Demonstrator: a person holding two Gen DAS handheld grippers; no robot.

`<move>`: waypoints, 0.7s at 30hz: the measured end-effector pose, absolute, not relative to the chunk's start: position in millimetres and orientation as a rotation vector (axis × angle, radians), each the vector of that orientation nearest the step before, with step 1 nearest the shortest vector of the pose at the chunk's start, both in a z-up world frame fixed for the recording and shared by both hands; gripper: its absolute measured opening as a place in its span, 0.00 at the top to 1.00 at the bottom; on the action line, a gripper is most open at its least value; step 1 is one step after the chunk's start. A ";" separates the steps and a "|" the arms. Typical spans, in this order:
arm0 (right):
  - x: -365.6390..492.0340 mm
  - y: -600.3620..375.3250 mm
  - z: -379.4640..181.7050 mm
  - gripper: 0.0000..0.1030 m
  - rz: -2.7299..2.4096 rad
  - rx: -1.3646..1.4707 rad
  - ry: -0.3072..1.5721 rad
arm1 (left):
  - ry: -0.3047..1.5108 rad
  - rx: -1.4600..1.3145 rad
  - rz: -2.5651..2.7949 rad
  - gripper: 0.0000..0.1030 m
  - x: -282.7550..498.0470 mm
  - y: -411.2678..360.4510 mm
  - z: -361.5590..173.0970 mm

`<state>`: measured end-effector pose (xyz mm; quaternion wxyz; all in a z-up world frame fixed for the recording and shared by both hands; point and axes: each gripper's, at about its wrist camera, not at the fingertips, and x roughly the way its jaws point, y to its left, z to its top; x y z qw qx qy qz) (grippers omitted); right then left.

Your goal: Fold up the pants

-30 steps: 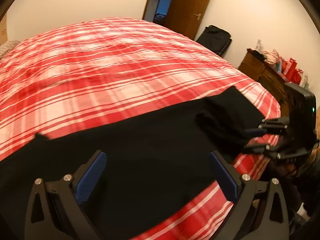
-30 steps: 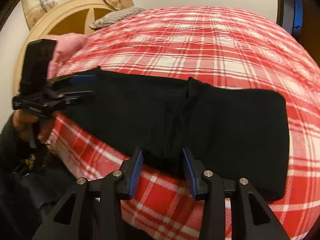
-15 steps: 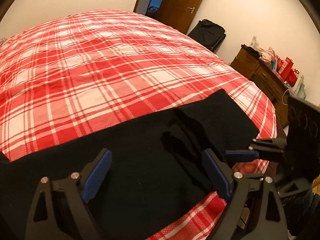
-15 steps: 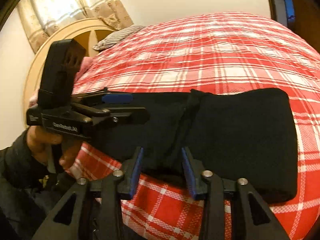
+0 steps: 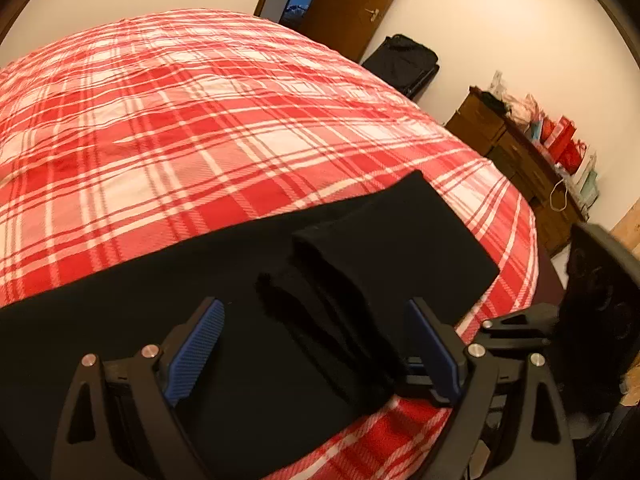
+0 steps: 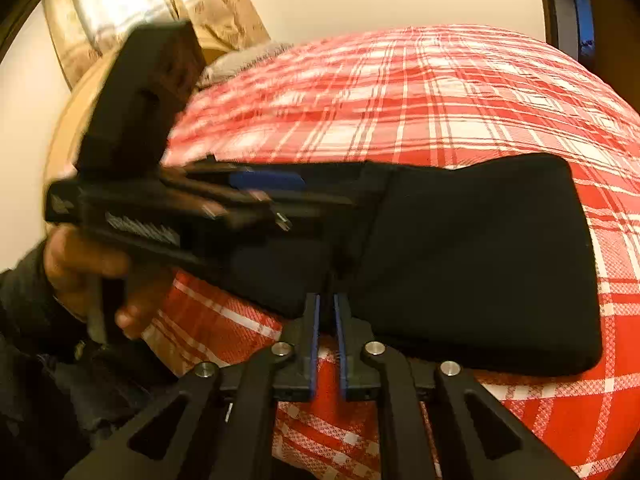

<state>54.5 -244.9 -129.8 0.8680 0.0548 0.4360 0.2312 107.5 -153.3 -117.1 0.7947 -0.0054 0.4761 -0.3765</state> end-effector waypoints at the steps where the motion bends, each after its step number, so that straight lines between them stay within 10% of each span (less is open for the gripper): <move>1: 53.5 -248.3 -129.3 0.87 0.489 0.122 0.905 | 1.026 -0.001 -0.807 0.12 108.2 -157.6 -118.6; 11: 22.0 -267.0 -106.3 0.86 0.537 0.076 0.681 | 1.078 -0.016 -0.764 0.35 113.4 -174.2 -131.3; 21: 20.6 -262.8 -113.0 0.86 0.562 0.075 0.669 | 1.053 0.004 -0.730 0.86 114.4 -170.7 -127.2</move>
